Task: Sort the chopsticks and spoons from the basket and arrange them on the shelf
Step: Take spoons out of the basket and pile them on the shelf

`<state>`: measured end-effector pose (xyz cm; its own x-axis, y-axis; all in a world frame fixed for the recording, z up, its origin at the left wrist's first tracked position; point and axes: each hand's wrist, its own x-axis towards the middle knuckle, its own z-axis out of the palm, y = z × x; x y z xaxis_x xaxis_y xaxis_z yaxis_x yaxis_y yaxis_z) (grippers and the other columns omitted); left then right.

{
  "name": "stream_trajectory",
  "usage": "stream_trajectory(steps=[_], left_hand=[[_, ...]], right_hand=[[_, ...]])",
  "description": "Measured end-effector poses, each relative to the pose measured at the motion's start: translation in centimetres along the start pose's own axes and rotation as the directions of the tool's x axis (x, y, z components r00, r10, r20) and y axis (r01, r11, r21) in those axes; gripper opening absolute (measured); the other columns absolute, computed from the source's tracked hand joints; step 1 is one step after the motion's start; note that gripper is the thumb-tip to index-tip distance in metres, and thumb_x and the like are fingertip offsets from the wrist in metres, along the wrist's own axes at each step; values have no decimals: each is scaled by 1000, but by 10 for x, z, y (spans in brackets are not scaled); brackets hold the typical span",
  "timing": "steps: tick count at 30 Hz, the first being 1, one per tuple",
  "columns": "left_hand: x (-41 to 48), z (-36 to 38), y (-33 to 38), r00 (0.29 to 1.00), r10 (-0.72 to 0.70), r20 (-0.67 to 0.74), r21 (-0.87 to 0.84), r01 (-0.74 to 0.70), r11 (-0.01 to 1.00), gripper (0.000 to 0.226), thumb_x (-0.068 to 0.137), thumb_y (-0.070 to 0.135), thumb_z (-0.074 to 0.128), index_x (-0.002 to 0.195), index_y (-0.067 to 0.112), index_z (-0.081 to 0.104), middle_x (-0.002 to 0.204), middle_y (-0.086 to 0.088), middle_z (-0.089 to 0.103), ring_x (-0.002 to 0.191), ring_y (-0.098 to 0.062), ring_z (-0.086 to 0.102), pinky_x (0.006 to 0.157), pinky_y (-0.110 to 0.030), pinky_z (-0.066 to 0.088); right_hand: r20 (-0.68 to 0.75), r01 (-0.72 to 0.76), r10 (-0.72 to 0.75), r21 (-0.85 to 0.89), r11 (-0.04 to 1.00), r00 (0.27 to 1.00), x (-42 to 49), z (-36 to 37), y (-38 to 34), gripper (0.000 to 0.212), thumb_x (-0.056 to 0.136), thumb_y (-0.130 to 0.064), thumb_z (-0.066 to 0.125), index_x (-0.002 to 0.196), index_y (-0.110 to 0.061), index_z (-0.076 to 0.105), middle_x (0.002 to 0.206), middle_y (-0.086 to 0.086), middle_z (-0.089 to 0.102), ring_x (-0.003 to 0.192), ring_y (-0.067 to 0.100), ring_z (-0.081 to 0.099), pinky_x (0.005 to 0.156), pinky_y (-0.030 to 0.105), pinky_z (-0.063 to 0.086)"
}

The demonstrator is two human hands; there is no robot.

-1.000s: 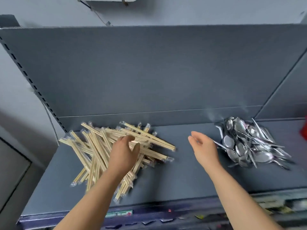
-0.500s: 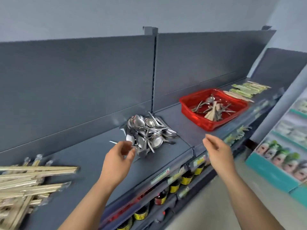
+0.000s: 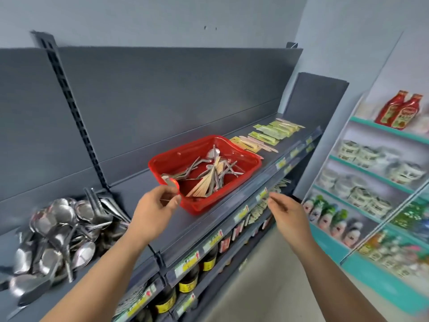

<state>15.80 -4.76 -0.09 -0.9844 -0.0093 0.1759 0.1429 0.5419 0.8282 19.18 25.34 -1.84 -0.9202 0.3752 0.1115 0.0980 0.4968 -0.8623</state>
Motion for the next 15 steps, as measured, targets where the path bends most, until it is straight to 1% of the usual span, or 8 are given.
stream_trajectory(steps=[2, 3, 5, 6, 8, 11, 13, 15], left_hand=[[27, 13, 5, 1000, -15, 16, 20, 15, 1000, 3, 90, 23, 65, 94, 24, 65, 81, 6, 68, 72, -7, 62, 64, -16, 44], [41, 19, 6, 1000, -18, 15, 41, 18, 999, 4, 90, 22, 65, 95, 23, 65, 82, 5, 68, 72, -9, 62, 64, -16, 44], [68, 31, 6, 1000, -14, 14, 82, 13, 997, 7, 89, 21, 66, 96, 20, 66, 82, 6, 68, 69, -8, 61, 61, -12, 41], [82, 38, 5, 1000, -15, 21, 96, 13, 995, 9, 89, 20, 67, 97, 18, 67, 83, 5, 69, 69, -7, 61, 62, -14, 42], [109, 50, 0, 998, -25, 55, 124, 18, 992, 14, 86, 18, 70, 100, 13, 68, 88, 2, 69, 72, -10, 62, 69, -21, 46], [149, 66, -11, 993, -64, 99, 160, 48, 986, 22, 82, 13, 74, 103, 7, 70, 94, -4, 71, 87, -19, 66, 84, -30, 50], [172, 73, -21, 987, -113, 113, 198, 89, 976, 27, 80, 15, 76, 104, 6, 70, 94, -6, 71, 89, -22, 67, 83, -28, 49], [194, 79, -33, 977, -174, 127, 278, 134, 951, 34, 77, 21, 78, 107, 7, 70, 97, -7, 71, 91, -23, 65, 81, -26, 46]], right_hand=[[19, 11, -11, 4, 1000, 1000, 29, 0, 3, 30, 94, -27, 59, 123, -19, 66, 108, -12, 66, 95, -3, 59, 81, 14, 41], [27, 15, -15, 10, 1000, 1000, 44, 1, 4, 30, 94, -27, 59, 123, -20, 65, 110, -11, 66, 93, -7, 58, 78, 11, 40], [43, 28, -28, 17, 999, 999, 75, 5, 3, 30, 95, -26, 59, 124, -20, 65, 112, -10, 66, 90, -12, 55, 75, 7, 39], [58, 39, -40, 15, 999, 998, 90, 7, 2, 30, 95, -26, 59, 124, -20, 65, 112, -11, 65, 89, -13, 54, 75, 5, 38], [103, 67, -67, 7, 998, 992, 119, 14, -2, 30, 95, -26, 59, 124, -20, 64, 111, -15, 62, 89, -16, 53, 73, 0, 37], [164, 89, -91, 18, 996, 982, 159, 25, -7, 30, 94, -26, 62, 122, -19, 66, 109, -15, 64, 94, -12, 56, 75, 1, 40], [205, 94, -95, 12, 995, 974, 184, 34, -11, 30, 92, -25, 64, 121, -17, 67, 108, -12, 67, 97, -8, 59, 77, 4, 43], [255, 104, -95, -21, 994, 962, 205, 46, -13, 31, 91, -23, 65, 121, -14, 67, 111, -6, 68, 100, 1, 62, 86, 12, 45]])
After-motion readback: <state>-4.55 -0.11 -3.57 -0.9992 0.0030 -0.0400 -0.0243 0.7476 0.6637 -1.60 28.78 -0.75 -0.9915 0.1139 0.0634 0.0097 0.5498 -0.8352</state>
